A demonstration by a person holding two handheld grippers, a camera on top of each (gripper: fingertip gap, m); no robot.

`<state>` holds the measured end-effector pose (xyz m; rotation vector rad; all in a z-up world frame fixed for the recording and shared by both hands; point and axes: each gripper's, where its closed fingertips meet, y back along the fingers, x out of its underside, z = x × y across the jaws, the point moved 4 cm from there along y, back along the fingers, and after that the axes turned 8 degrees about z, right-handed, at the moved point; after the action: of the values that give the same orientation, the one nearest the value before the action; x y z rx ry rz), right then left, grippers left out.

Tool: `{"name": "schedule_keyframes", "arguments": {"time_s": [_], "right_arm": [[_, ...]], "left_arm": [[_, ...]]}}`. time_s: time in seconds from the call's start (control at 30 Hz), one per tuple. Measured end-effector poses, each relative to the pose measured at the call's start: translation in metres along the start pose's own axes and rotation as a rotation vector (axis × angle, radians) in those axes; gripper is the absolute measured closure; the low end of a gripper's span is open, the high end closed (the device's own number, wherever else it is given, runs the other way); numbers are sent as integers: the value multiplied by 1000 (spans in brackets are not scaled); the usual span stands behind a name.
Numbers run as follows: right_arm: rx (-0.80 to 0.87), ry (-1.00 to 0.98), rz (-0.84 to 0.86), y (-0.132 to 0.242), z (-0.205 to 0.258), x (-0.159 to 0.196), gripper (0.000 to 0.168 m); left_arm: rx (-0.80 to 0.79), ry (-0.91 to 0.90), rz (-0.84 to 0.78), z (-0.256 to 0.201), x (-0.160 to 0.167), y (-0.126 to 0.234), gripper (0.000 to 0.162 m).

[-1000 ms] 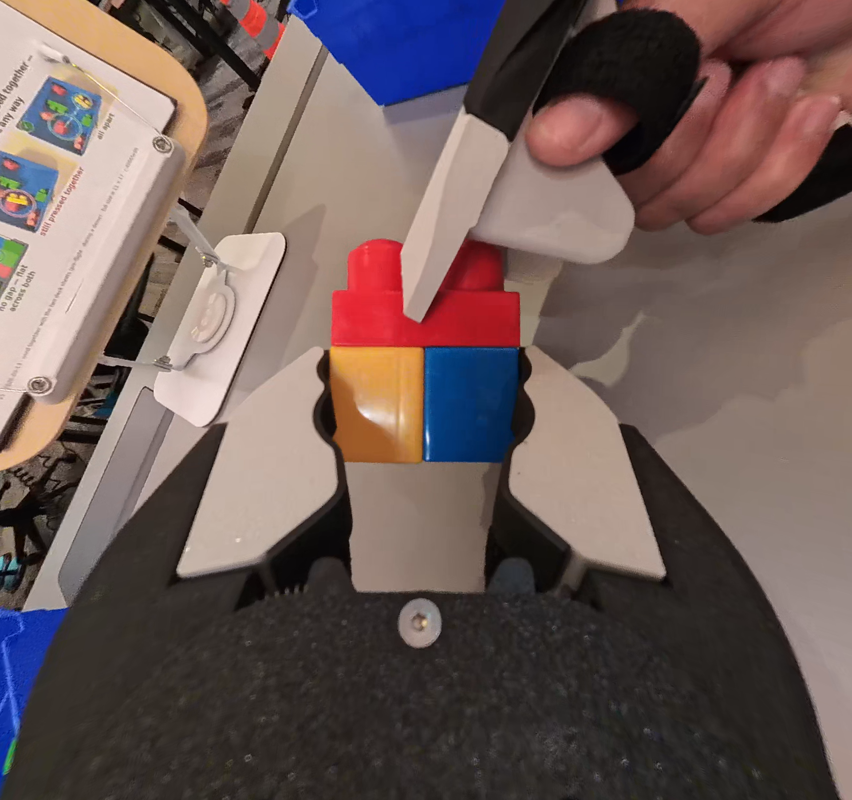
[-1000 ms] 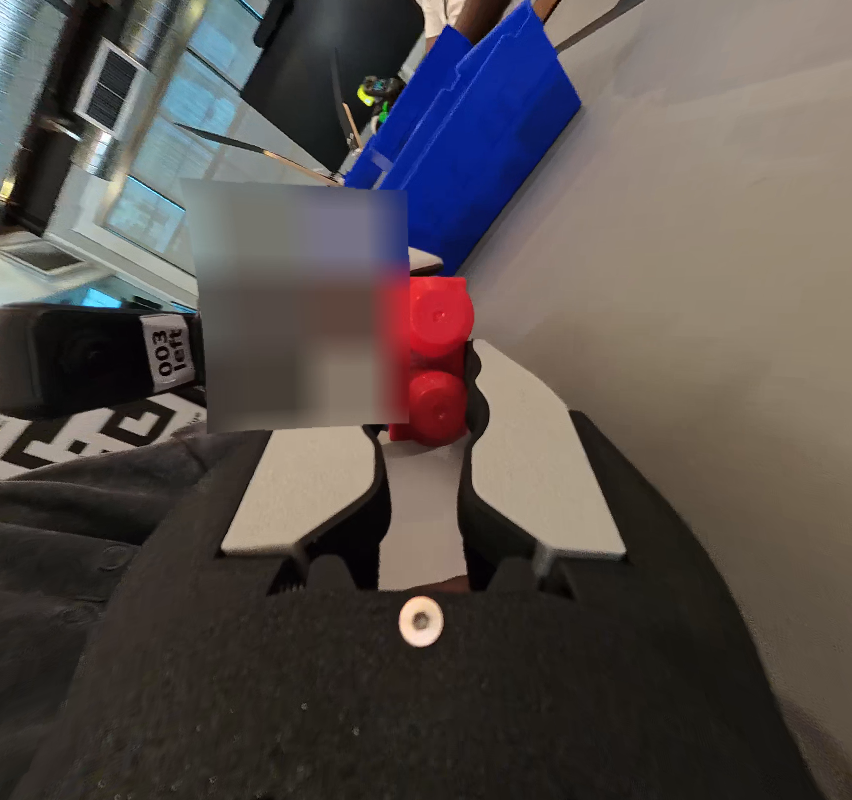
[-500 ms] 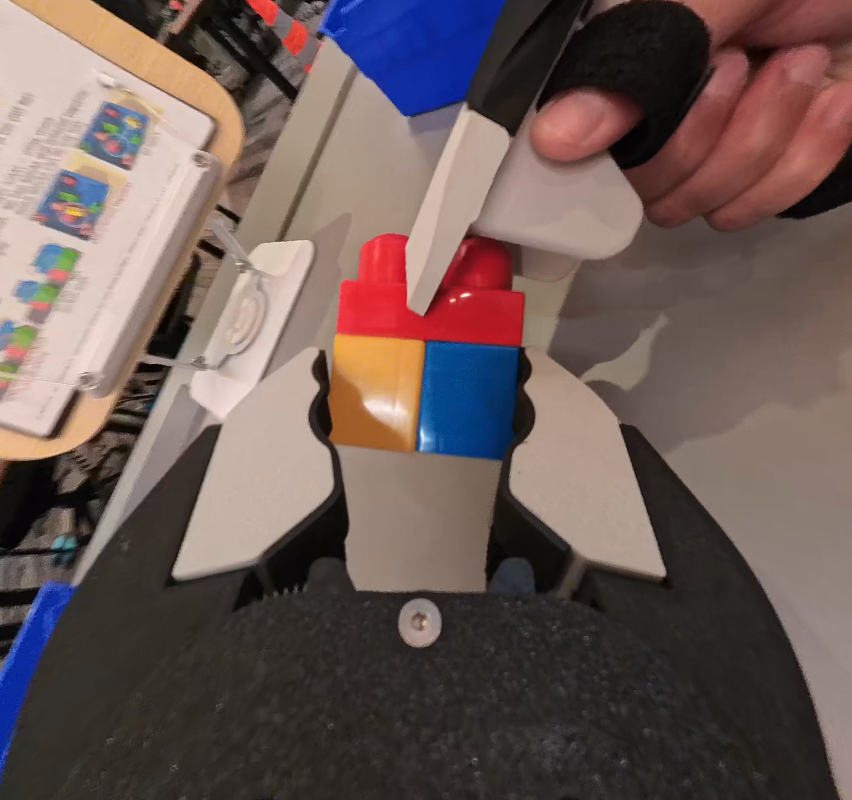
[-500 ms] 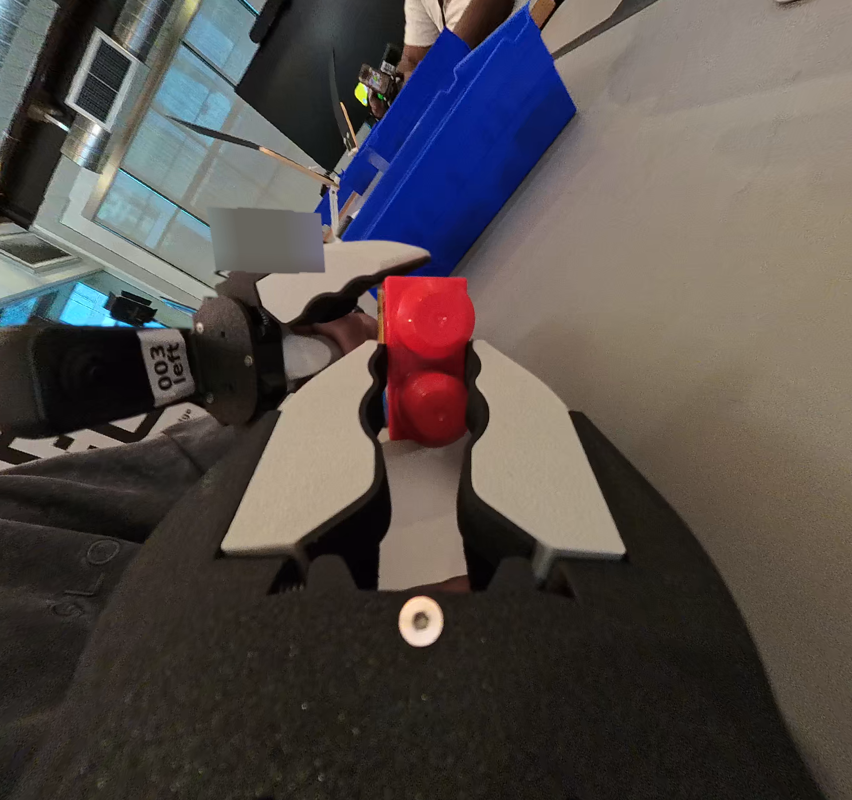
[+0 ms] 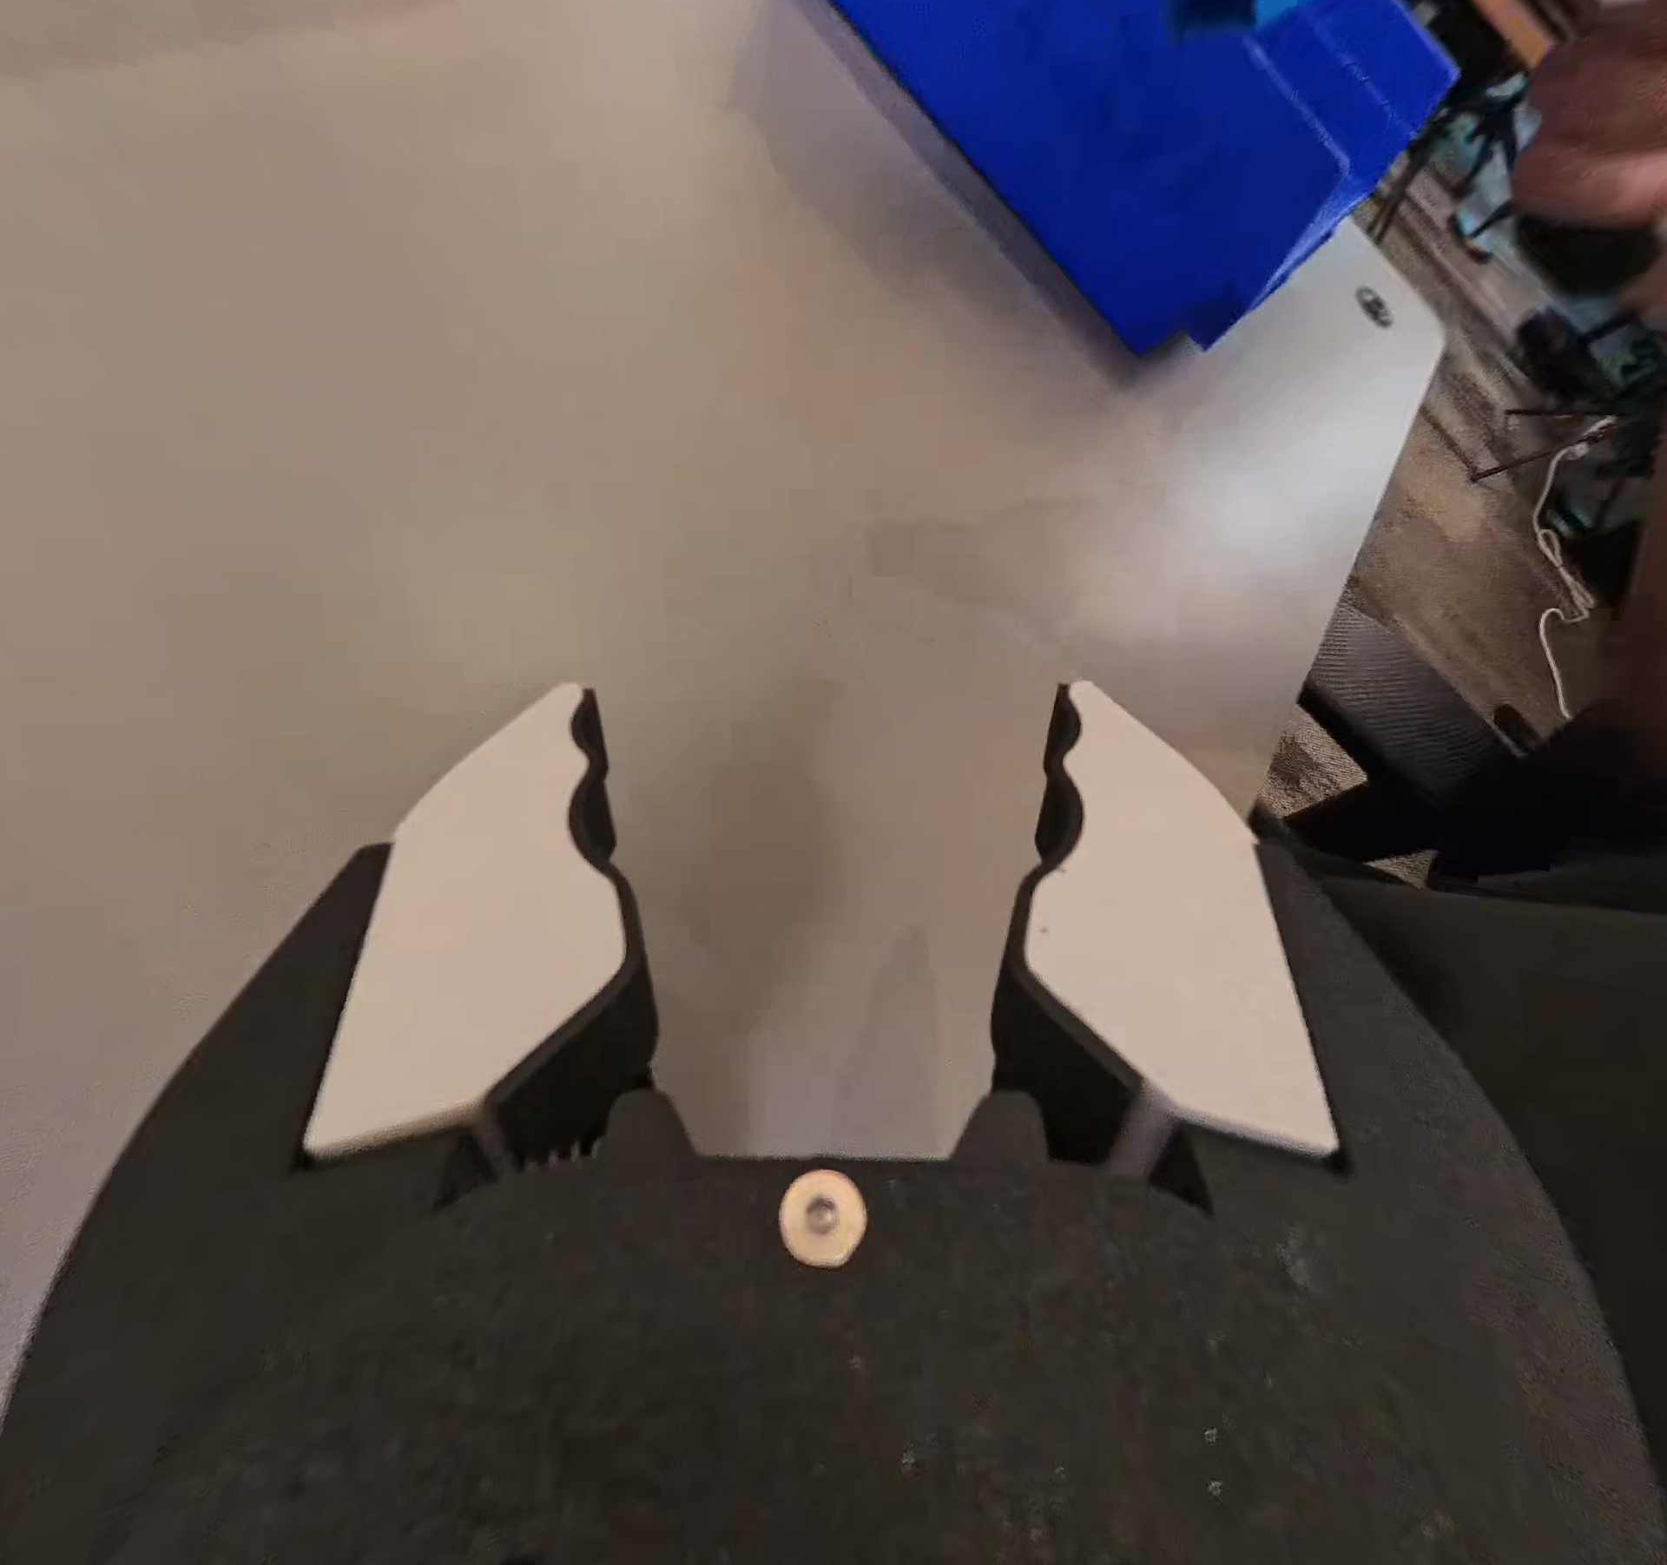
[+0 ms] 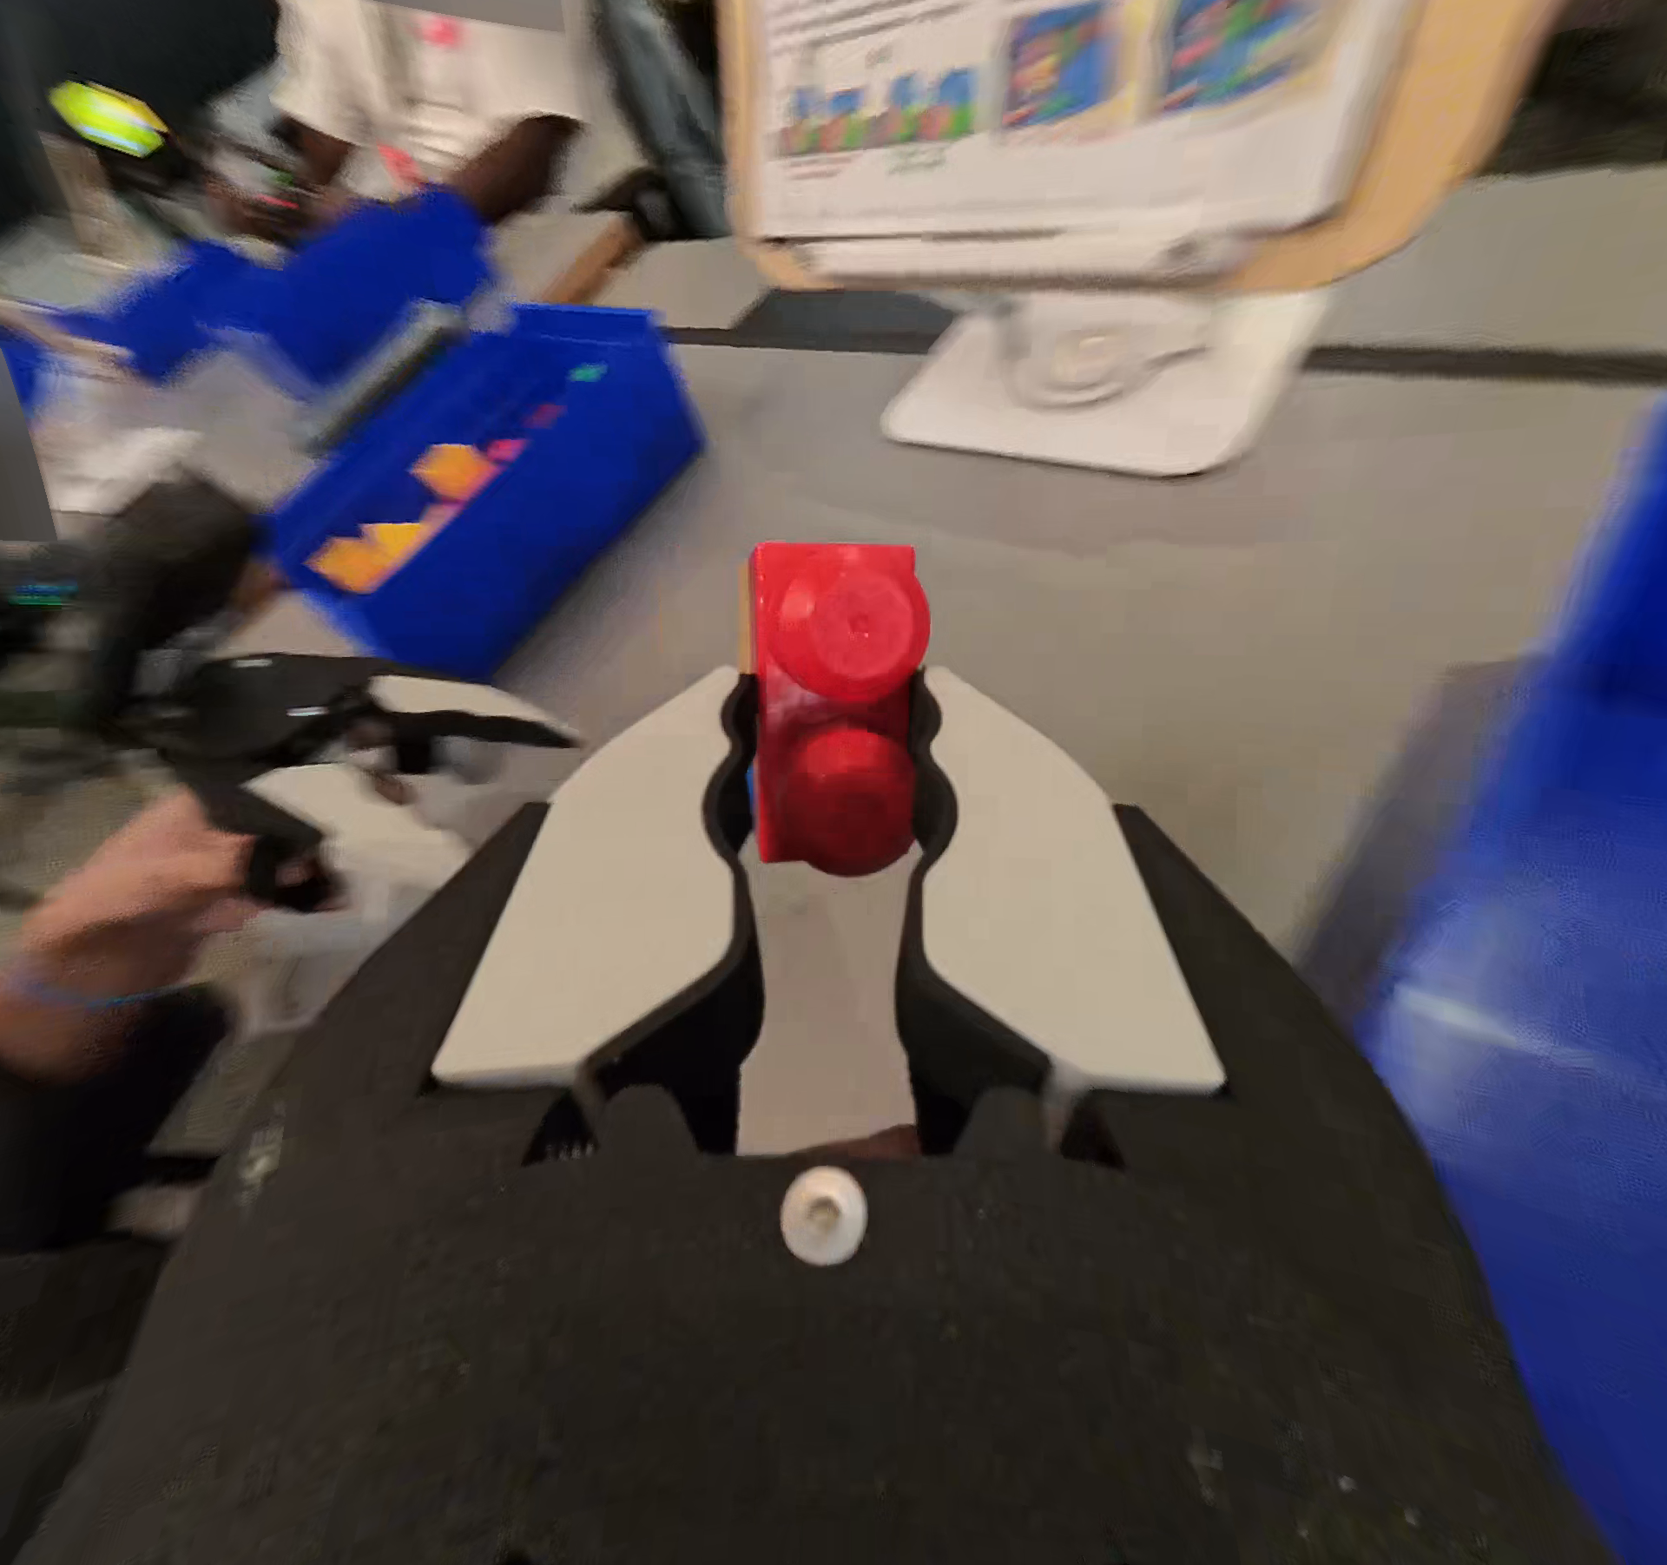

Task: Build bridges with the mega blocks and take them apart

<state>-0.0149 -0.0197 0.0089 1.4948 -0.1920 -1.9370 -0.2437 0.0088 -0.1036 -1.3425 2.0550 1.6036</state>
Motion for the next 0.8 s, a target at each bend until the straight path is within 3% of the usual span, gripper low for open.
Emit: {"name": "schedule_keyframes", "arguments": {"time_s": [0.17,0.3,0.4,0.47,0.6,0.7,0.8], "right_arm": [[448,3,85,77,-71,-54,136],[711,-46,231,113,-141,-86,136],[743,-25,490,101,-183,-99,135],[669,-99,499,78,-204,-102,136],[784,-64,659,35,-255,-64,136],[718,-192,641,11,-279,-36,136],[763,-182,691,6,-297,-15,136]], "left_arm": [[-110,-146,-69,-8,-8,24,72],[-136,-174,-116,-14,-12,46,72],[-113,-175,-143,-19,-16,57,73],[-130,-173,-165,-17,-20,62,74],[-157,-151,-168,-6,-19,61,77],[-178,-126,-156,5,-17,58,79],[-157,-131,-161,7,-18,56,82]]}}
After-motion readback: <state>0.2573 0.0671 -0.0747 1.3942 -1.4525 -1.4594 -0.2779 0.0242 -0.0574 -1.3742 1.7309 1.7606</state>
